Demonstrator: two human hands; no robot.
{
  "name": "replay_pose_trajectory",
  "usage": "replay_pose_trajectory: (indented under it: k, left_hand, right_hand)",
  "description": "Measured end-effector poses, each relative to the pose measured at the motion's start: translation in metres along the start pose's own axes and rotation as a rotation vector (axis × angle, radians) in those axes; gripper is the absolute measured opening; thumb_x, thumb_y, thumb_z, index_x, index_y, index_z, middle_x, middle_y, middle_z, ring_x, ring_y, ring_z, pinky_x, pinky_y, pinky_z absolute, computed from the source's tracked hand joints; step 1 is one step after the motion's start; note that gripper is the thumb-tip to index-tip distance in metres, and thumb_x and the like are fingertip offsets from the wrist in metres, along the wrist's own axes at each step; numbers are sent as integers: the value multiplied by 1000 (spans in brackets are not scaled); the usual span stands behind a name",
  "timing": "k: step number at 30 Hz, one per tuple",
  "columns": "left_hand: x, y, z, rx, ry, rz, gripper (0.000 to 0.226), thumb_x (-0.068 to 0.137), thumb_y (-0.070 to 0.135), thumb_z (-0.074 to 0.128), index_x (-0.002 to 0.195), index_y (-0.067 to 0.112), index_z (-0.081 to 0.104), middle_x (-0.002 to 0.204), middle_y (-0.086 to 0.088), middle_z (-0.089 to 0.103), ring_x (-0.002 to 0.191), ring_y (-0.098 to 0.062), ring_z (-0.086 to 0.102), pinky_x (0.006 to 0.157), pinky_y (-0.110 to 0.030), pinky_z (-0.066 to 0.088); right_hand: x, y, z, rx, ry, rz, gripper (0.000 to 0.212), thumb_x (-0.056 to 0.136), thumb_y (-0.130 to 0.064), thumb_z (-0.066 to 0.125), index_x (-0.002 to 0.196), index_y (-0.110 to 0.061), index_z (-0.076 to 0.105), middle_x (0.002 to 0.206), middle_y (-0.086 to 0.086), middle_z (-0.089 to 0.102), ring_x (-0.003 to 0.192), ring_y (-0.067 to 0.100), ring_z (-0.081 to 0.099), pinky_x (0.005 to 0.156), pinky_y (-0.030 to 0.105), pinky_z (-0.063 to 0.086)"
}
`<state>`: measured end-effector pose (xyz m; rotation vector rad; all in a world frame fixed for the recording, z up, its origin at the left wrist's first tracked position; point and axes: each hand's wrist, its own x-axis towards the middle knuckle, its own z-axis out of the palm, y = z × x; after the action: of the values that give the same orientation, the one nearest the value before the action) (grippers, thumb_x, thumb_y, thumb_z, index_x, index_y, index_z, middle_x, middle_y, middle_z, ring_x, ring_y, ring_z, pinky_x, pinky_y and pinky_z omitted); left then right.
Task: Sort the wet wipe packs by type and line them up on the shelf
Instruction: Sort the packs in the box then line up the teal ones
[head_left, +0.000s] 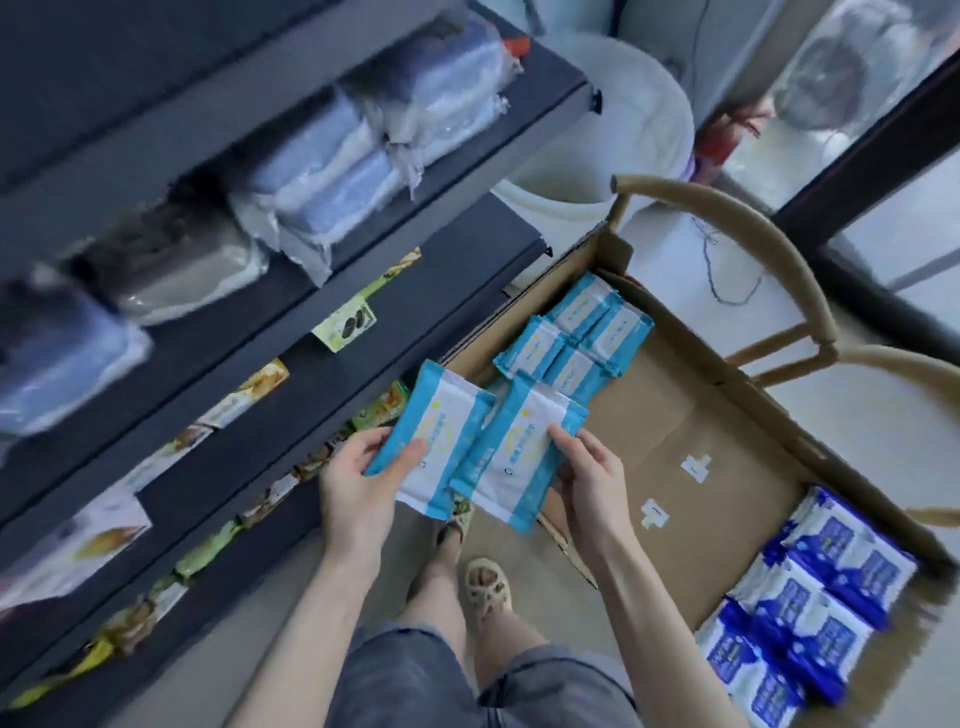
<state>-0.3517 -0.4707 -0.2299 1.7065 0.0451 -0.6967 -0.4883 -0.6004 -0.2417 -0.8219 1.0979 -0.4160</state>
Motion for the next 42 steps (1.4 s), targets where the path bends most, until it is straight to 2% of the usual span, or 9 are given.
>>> replay_pose_trajectory:
  k: [8,12,16,20,23,28,35,39,42]
  left_hand:
    - [-100,41,-116,-354,238,169,18,83,6,66,98,16,67,97,-3,73,90,-17,67,78,-27,53]
    - [-134,74,-189,-348,448,327,19,78,15,71,96,18,67,90,2,73,84,-13,67,68,-22,53]
    - [-155,99,-264,-362,638,405,18,74,17,76,88,17,66,90,-2,72,81,-12,69,65,-29,55]
    - [-159,115,-345,-374,751,490,10,78,11,74,84,13,66,84,-2,71,76,-12,66,65,-26,54]
    - [-151,125,-409,-341,774,522,8,80,11,73,82,9,66,82,-3,71,72,-8,66,57,-18,51]
    - [-124,147,-503,-265,803,553,9,82,12,72,77,16,66,81,-1,70,70,-4,66,56,-18,52]
    - [-77,173,-596,-164,739,513,10,83,11,70,77,19,68,80,-1,70,74,-11,65,65,-29,52]
    - [-44,185,-628,-152,732,499,4,85,10,68,85,14,67,83,-1,69,81,-16,65,70,-32,53]
    - [-20,195,-647,-128,712,489,3,87,9,65,90,11,65,85,-2,68,82,-16,64,75,-34,53]
  right_hand:
    - [-86,-27,90,-179,-395,-179,24,90,-5,59,69,-16,55,65,-7,65,61,9,60,56,18,48]
    - [-128,-37,165,-262,-583,-282,11,84,-7,67,91,-11,60,81,8,65,80,24,65,70,34,55]
    - [-176,-35,239,-276,-731,-338,30,84,-2,66,110,-14,54,94,6,68,89,19,69,63,27,55]
    - [-217,-16,311,-329,-842,-410,29,84,0,66,107,-17,58,99,7,68,88,18,70,62,27,56]
    - [-242,7,366,-335,-849,-404,20,85,1,64,100,-11,59,94,9,69,84,18,71,59,25,56]
    - [-270,38,449,-286,-804,-414,10,88,-4,62,95,-4,55,91,8,67,84,19,69,61,28,56]
    - [-275,66,539,-375,-698,-535,9,86,-12,67,88,-8,59,91,12,70,87,28,67,84,49,54]
    - [-272,74,588,-416,-712,-578,11,86,-10,67,86,-13,56,91,10,69,88,28,67,81,46,56]
    - [-268,77,619,-434,-788,-576,18,85,-3,66,94,-15,56,94,4,68,88,22,68,68,33,58]
